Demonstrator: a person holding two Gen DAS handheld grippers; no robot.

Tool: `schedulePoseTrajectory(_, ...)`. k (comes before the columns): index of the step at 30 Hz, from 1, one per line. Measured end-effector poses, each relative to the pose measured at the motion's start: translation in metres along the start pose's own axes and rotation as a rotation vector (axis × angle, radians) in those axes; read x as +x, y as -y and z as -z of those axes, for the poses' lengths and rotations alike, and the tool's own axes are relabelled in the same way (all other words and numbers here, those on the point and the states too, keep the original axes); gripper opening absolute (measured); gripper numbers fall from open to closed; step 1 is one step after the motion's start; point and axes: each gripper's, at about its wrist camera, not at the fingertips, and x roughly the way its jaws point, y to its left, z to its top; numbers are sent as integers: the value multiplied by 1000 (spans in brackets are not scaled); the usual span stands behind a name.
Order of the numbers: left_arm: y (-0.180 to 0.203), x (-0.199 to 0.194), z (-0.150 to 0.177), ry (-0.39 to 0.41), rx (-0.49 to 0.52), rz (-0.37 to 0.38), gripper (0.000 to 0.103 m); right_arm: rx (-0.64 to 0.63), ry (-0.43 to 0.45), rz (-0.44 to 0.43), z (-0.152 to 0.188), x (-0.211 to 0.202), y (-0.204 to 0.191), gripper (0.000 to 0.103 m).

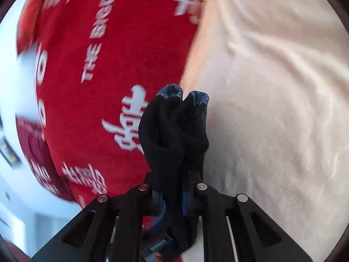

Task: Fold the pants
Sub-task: 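Grasp the end of the folded black trouser strip with the right gripper, then lift the strip end and fold it over toward the waistband, then release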

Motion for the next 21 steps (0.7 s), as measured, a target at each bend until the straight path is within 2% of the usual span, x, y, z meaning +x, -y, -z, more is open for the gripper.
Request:
schedulePoseTrajectory(2,-2,0,-2,-10,2,5,92,10,-15,55,0,2,7,24)
schedulePoseTrajectory(4,-4,-6,-5,-20,-5,10,91,71,-27,119,2,5,30,63)
schedulePoseTrajectory(5,-2,-17,-5,-2,-12,28,89,104,-31,145,5,6,42,64)
schedulePoseTrajectory(7,2,-31,-6,45,0,52,81,103,2,112,9,6,53,59)
schedulePoseTrajectory(8,8,-36,-6,60,19,63,81,98,-8,116,9,8,52,58)
schedulePoseTrajectory(9,13,-35,-4,68,34,72,81,92,-25,112,7,13,50,48)
schedulePoseTrajectory(10,23,-27,2,50,60,74,81,101,-43,97,4,16,52,25)
schedulePoseTrajectory(11,31,-11,8,-10,80,88,81,122,-56,76,2,21,53,16)
schedulePoseTrajectory(12,33,-2,15,-6,52,97,82,139,-57,58,3,21,55,15)
schedulePoseTrajectory(13,33,-4,20,45,21,101,82,150,-53,44,4,18,53,15)
schedulePoseTrajectory(16,31,0,18,29,-2,122,82,120,-39,13,8,11,36,15)
schedulePoseTrajectory(18,31,4,16,21,5,139,82,62,-39,20,13,7,13,15)
schedulePoseTrajectory(21,29,8,15,31,44,172,83,-107,-65,73,20,9,-40,15)
